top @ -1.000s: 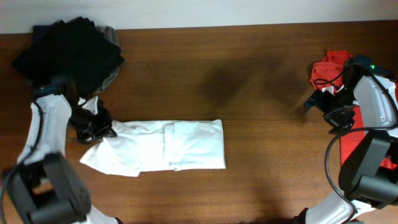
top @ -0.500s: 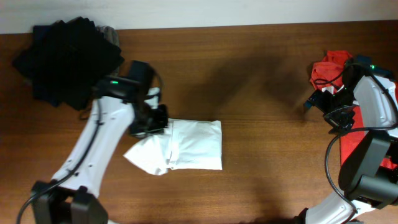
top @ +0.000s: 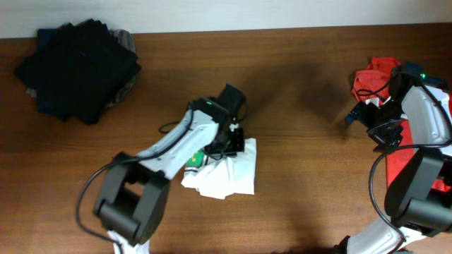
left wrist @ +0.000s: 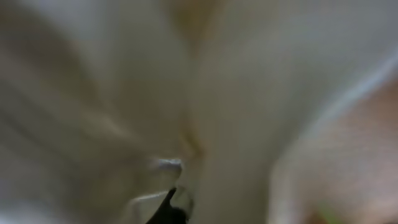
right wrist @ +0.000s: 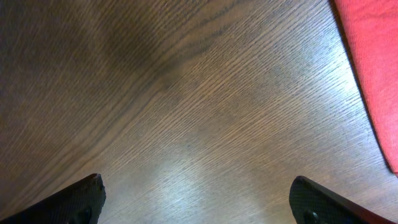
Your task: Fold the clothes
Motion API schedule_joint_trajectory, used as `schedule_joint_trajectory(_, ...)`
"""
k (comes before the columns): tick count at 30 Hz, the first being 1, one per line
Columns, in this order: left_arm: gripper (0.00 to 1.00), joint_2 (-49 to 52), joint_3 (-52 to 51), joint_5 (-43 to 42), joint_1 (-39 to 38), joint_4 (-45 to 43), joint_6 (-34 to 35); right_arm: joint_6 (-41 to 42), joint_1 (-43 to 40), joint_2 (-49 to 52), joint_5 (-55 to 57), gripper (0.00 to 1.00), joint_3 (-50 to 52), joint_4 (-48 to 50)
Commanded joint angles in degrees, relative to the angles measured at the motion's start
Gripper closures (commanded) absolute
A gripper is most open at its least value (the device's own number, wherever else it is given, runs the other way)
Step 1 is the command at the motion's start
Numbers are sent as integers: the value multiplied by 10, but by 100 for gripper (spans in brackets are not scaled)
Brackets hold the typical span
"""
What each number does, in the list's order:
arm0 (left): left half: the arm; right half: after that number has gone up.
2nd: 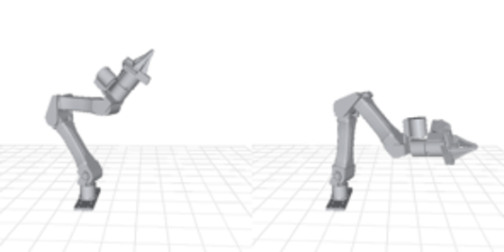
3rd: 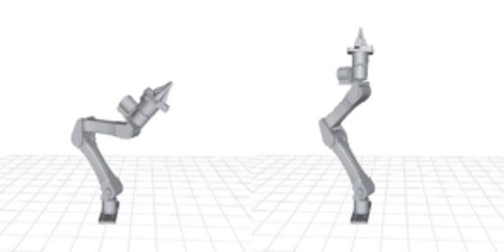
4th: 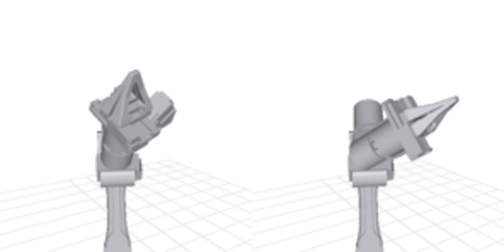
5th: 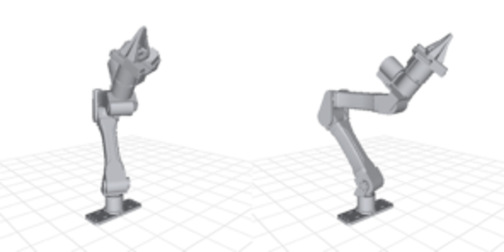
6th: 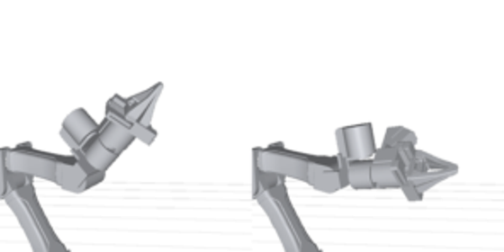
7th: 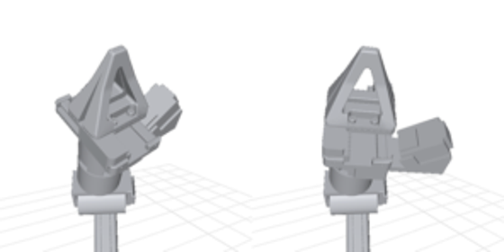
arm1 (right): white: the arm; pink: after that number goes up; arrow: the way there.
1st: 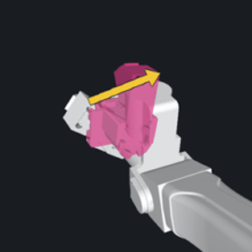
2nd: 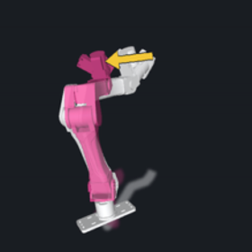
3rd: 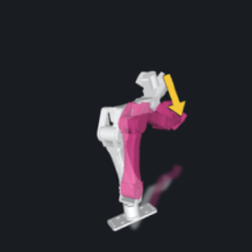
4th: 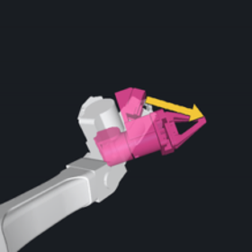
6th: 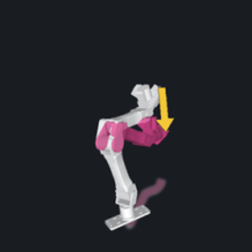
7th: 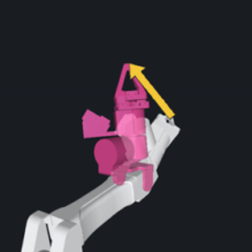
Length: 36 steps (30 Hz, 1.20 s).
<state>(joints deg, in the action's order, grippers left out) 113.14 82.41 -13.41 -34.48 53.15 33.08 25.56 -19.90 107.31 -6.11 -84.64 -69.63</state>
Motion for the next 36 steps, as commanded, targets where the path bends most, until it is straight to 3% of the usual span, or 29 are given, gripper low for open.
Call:
schedule_joint_trajectory(1, 88, 42, 3, -32, -21, -24, 8, 5, -1, -12, -3, 2, -8, 0)
schedule_joint_trajectory(4, 80, 40, 10, -42, -22, -34, 8, 5, 0, -12, -3, 2, -8, 0)
schedule_joint_trajectory(5, 73, 40, 15, -45, -22, -32, 7, 5, -1, -12, -3, 2, -8, 0)
schedule_joint_trajectory(6, 40, 38, 26, -55, -22, -27, 1, 5, 0, -12, -3, 2, -8, 0)
schedule_joint_trajectory(7, 23, 36, 33, -59, -22, -20, -3, 5, 0, -12, -3, 2, -8, 0)
schedule_joint_trajectory(9, 3, 31, 52, -59, -22, 2, -4, 5, 0, -12, -3, 2, -8, 0)
schedule_joint_trajectory(16, 1, -10, 139, -81, -37, 76, -34, 4, -1, -12, -3, 1, -8, 0)
schedule_joint_trajectory(22, 1, -60, 169, 74, -3, 252, -29, 5, -1, -12, -3, 2, -8, 0)
schedule_joint_trajectory(25, 1, -61, 163, 104, 24, 308, -38, 5, -1, -12, -3, 2, -8, 0)
schedule_joint_trajectory(29, 2, -61, 113, 30, 23, 271, -77, 5, 0, -12, -3, 2, -8, 0)
schedule_joint_trajectory(36, 3, -60, -32, -66, -36, 100, -68, 5, 0, -12, -3, 2, -8, 0)
